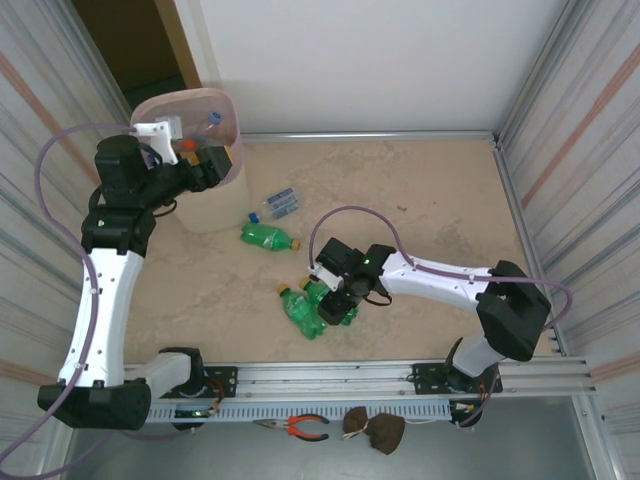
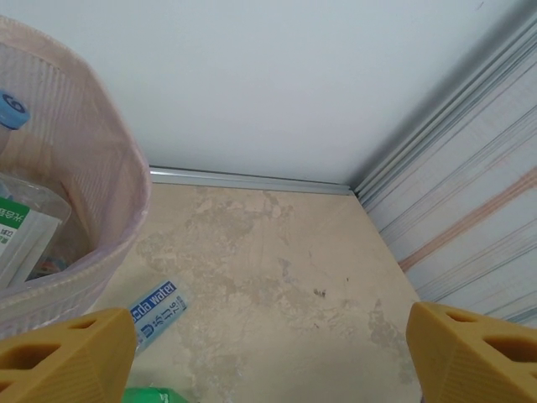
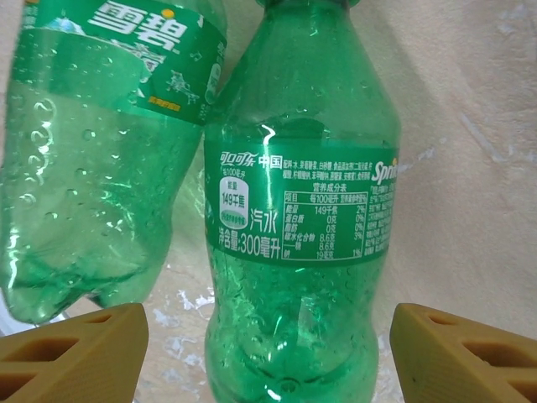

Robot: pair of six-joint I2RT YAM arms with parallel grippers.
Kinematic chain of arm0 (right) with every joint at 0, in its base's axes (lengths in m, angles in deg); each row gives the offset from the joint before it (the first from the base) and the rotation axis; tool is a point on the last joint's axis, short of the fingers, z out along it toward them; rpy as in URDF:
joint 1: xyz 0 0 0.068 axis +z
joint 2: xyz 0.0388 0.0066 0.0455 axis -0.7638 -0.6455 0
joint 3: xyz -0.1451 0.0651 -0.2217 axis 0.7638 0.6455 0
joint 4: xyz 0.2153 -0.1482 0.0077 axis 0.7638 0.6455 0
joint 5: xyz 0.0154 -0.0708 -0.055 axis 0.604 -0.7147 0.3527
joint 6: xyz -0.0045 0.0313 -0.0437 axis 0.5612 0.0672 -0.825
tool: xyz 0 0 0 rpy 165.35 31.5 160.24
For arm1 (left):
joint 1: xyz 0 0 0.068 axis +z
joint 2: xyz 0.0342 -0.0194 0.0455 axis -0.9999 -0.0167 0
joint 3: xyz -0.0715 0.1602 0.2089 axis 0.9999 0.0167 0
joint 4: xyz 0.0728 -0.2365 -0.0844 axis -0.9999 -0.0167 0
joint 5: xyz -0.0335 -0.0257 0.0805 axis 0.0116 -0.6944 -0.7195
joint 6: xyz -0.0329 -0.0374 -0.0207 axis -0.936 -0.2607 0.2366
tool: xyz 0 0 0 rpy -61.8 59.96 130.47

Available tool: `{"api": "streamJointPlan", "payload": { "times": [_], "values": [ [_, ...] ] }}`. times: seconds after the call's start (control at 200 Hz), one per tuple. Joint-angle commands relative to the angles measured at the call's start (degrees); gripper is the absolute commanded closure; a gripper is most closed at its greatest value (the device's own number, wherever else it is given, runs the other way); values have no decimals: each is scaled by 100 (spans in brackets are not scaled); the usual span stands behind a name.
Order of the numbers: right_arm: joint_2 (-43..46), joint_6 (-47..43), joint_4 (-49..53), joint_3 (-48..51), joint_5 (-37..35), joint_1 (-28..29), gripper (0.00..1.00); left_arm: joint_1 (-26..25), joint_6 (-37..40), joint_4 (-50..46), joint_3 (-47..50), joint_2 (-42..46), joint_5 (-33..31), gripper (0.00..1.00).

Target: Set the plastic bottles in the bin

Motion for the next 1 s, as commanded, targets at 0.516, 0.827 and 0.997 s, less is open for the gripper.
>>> {"api": "streamJointPlan", "payload": {
  "times": [0.516, 0.827, 0.997],
  "values": [
    [-892, -90, -649, 241, 403, -389, 28, -334, -139, 378, 20, -180, 163, 13],
    [-923, 677, -478, 303, -355, -393, 32, -341, -155, 448, 54, -228, 204, 13],
    [-698, 1252, -433, 465, -542, -415, 41, -349, -150, 473, 87, -254, 227, 13]
  ]
}}
